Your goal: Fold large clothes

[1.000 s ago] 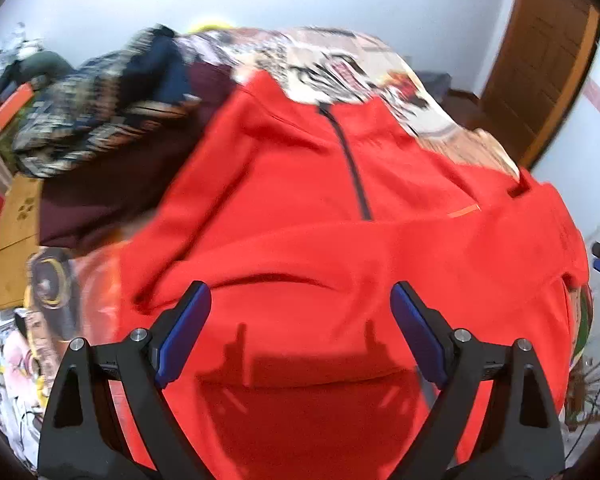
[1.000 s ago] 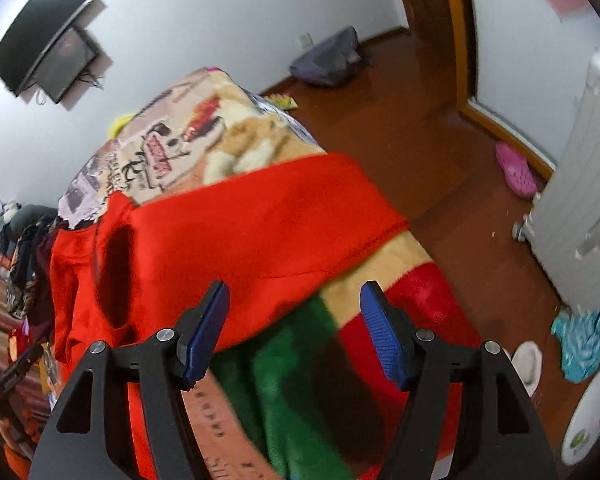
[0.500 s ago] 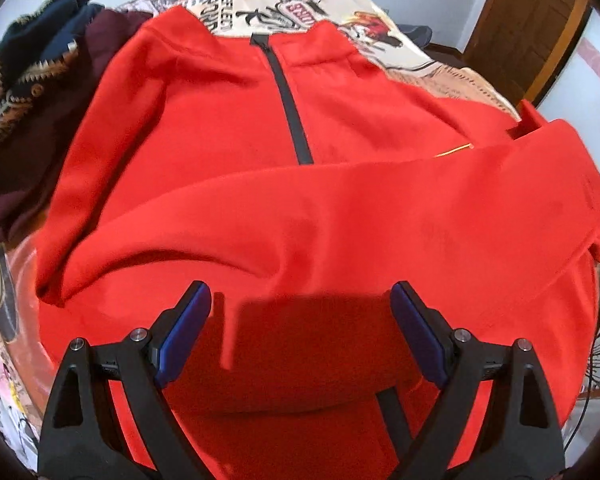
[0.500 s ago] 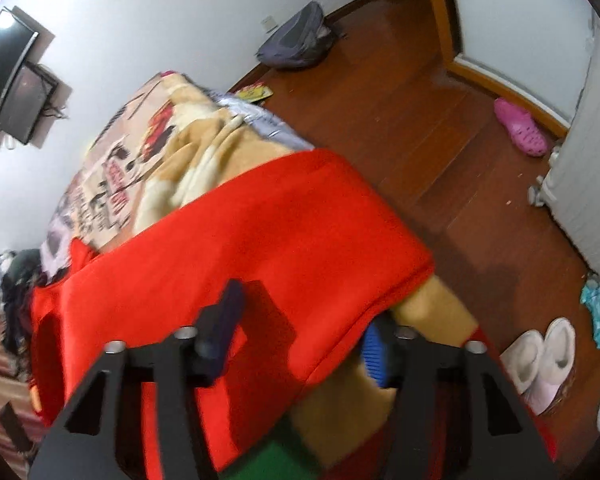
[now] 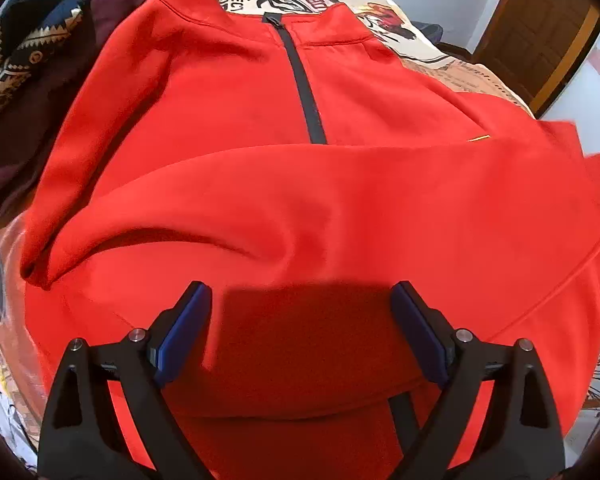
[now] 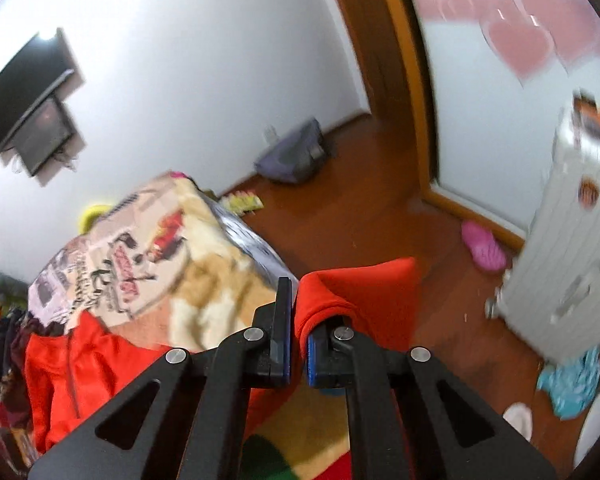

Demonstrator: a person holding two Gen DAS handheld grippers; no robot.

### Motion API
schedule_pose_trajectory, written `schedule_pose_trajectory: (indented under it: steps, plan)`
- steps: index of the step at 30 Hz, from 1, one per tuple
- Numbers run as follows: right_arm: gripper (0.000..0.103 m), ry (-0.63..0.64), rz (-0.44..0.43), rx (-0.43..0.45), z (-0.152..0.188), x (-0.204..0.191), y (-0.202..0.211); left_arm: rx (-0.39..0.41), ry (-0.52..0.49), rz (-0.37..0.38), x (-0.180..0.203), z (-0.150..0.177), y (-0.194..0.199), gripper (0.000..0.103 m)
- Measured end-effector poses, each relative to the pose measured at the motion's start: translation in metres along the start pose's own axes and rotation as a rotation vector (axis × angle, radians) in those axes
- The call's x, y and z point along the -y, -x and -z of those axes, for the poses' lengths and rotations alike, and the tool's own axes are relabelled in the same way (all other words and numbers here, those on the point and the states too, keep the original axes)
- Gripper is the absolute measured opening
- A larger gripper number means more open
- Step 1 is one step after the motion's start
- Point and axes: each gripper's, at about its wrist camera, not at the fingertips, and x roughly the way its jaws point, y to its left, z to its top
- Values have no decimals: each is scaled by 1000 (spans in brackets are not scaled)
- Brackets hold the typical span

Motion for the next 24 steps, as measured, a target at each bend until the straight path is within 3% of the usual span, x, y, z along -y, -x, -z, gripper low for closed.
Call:
schedule_pose_trajectory:
  steps: [7, 12, 16, 18, 24]
  plan:
    - [5, 165, -142, 97, -15, -68, 54, 56, -3, -20, -5, 6, 27, 92]
    - [5, 292, -279, 97, -10, -130, 73, 132, -16, -41, -15, 10, 61, 92]
    - [5, 382, -400, 3, 16, -176, 69, 202, -13, -59, -30, 15, 92, 92]
    - [5, 421, -456, -91, 41, -197, 56, 228, -3, -57, -38, 18, 106, 92]
    - [5, 577, -452, -331, 131, -227, 17, 241, 2, -49, -54, 30, 119, 92]
